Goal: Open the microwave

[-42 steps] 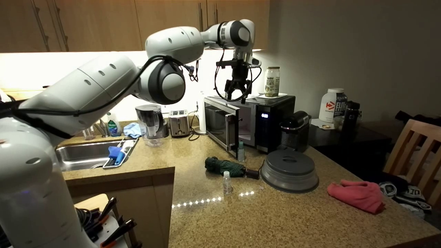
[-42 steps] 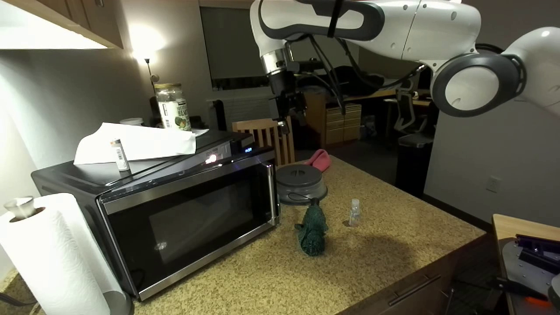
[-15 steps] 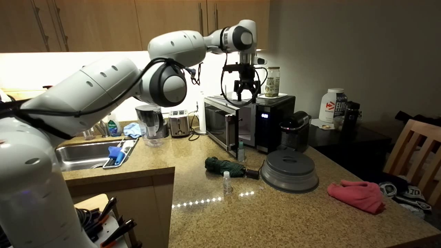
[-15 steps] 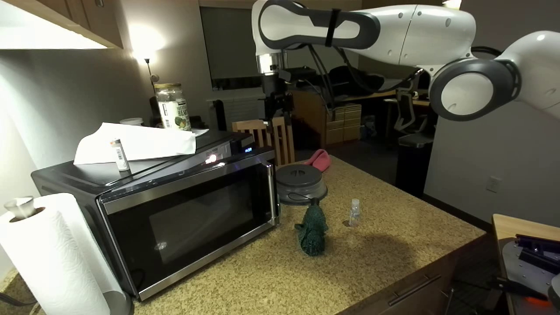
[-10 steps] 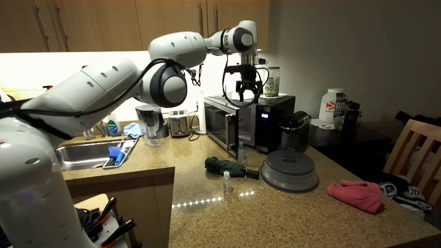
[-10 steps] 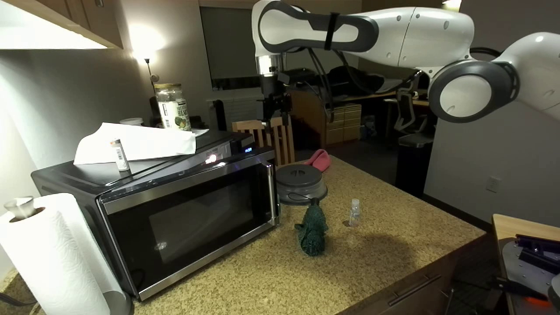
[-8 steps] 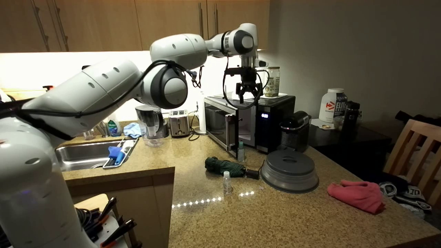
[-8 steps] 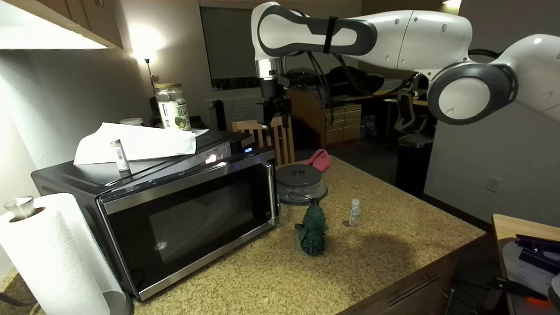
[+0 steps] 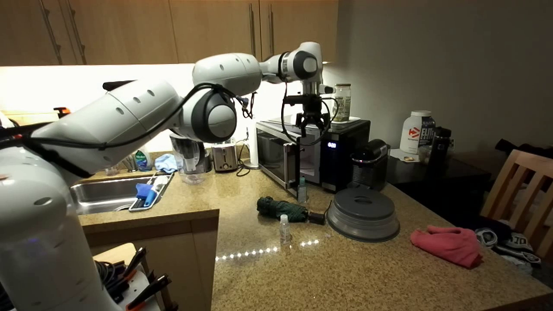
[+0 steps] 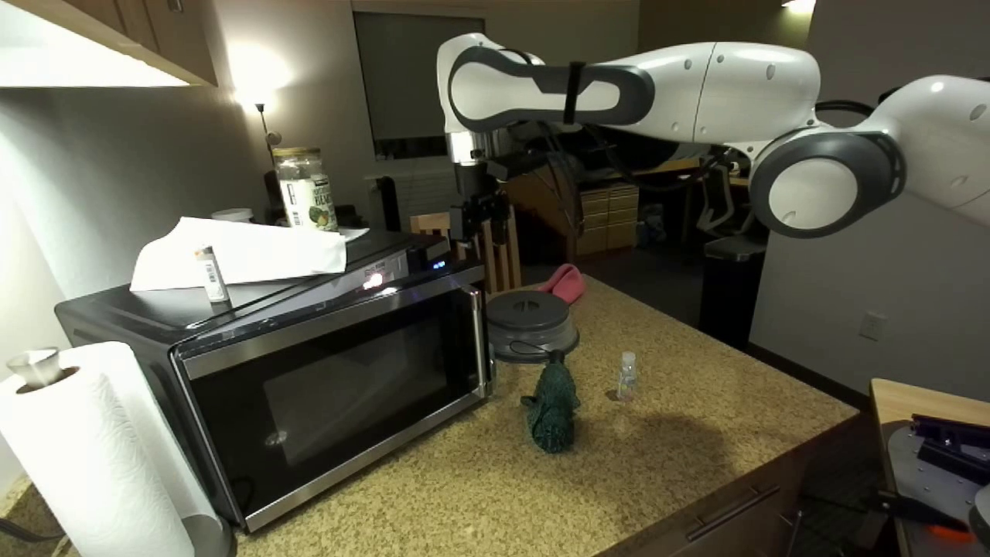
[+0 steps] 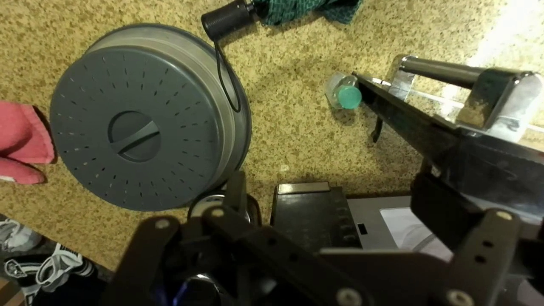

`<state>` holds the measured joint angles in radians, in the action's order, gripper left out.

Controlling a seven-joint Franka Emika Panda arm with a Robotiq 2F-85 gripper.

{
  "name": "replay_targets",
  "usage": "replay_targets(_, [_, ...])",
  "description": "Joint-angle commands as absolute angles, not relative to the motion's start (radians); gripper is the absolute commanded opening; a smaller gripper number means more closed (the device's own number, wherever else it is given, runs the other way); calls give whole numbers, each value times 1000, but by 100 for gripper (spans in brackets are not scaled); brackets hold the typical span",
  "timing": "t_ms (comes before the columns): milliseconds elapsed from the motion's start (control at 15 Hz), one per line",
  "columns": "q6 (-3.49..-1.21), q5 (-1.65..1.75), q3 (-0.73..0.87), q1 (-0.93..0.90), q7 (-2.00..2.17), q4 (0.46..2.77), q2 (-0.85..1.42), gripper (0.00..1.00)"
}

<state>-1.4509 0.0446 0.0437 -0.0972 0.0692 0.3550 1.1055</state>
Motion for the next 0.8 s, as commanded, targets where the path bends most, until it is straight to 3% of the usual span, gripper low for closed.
replay_targets(0, [-1539,75,50,-128,56,383,1123,100])
replay_targets(733, [-1620,65,38,-108,62,441,1130,100])
